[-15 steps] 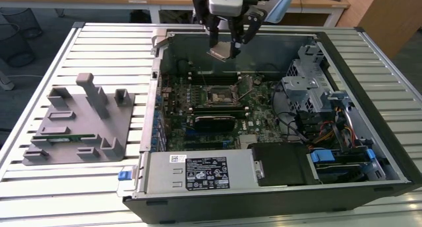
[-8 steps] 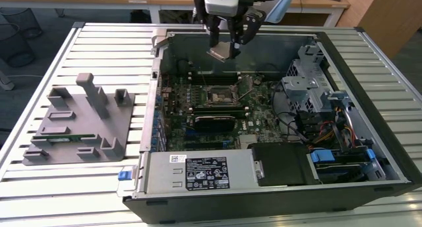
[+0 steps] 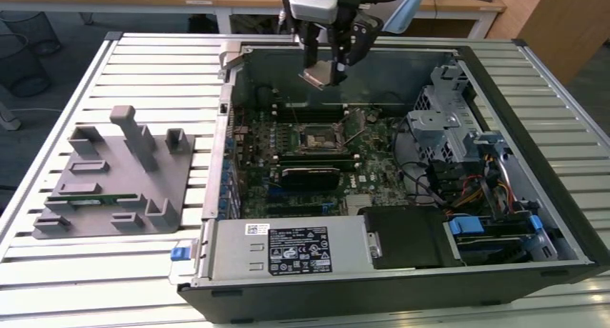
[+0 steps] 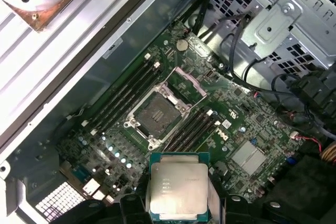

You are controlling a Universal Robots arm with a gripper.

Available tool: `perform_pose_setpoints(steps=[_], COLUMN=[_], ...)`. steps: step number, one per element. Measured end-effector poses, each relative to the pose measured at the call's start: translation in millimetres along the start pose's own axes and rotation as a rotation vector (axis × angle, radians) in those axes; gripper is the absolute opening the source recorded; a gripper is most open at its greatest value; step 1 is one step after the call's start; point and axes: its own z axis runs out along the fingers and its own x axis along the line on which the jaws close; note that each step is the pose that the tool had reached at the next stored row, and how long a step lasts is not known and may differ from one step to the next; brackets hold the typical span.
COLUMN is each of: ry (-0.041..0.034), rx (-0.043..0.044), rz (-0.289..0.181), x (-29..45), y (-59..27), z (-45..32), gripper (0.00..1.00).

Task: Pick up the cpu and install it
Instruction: 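Place the cpu into insertion slot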

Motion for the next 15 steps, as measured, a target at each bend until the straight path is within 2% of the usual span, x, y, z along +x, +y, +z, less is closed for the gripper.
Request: perform_pose_setpoints(steps=[15], ry=[-0.0025], rx=[0.0022], rz=[0.127], x=[0.0], y=[0.0], z=[0.7], gripper=[0.53])
